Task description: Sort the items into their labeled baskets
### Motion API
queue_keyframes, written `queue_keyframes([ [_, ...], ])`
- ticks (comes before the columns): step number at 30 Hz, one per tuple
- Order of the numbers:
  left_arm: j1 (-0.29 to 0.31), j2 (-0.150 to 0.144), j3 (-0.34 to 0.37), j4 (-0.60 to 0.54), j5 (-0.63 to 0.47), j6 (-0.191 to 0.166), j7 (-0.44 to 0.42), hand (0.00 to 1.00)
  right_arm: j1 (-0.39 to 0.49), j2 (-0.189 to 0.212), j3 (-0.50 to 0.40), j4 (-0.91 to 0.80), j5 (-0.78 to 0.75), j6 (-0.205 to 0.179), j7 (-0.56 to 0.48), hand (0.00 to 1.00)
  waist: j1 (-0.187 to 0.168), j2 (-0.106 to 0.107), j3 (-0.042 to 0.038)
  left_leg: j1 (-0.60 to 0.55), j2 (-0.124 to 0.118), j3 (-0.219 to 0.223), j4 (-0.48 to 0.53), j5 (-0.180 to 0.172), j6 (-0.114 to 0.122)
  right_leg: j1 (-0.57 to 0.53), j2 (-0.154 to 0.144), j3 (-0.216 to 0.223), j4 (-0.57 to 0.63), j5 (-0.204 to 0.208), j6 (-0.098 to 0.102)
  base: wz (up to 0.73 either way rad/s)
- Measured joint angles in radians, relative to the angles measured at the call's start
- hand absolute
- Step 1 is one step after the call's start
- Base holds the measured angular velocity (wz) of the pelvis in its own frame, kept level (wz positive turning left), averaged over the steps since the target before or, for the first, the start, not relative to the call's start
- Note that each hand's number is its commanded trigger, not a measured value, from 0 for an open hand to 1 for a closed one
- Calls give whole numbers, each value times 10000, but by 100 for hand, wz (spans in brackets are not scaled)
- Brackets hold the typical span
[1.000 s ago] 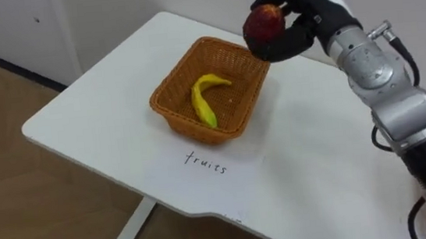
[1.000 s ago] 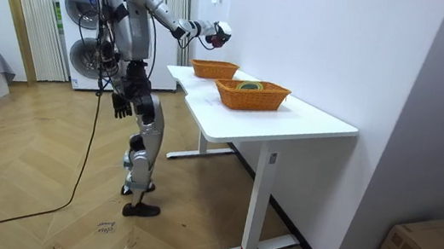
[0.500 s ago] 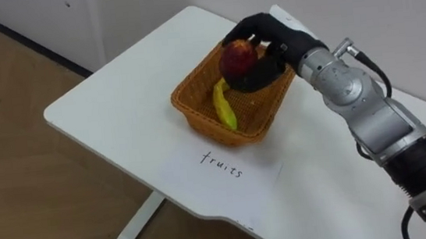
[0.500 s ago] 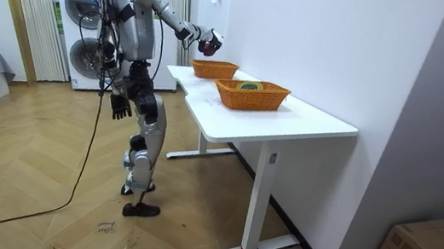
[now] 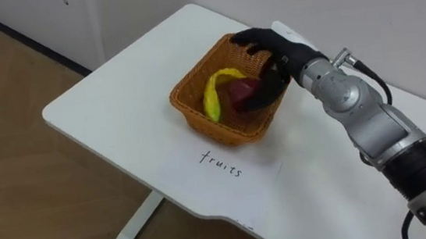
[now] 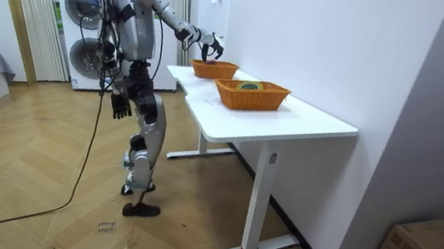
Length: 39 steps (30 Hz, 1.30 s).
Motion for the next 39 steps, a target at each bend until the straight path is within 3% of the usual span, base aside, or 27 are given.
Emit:
queue_keyframes([
  [18, -94, 56, -54, -131, 118, -51, -328, 0, 14, -2, -74, -4, -2, -38, 7, 0, -35, 26, -2, 12, 1, 132, 96, -87, 58, 17, -24, 49, 24, 14, 23, -1],
  [30, 209, 29, -120, -779, 96, -49, -392, 0, 13, -22, -225, -32, 56, -38, 37, 0, -149, 277, -32, 61, -1, 159, 240, -172, 86, 129, -20, 55, 23, 19, 37, 0],
  [39, 219, -77, -46, -522, 63, -45, -219, 0, 44, -21, -1632, -1334, 623, -164, -453, 0, -432, 393, -46, 71, 54, 343, 198, -177, 80, 36, 17, 293, 12, 30, 47, -6],
])
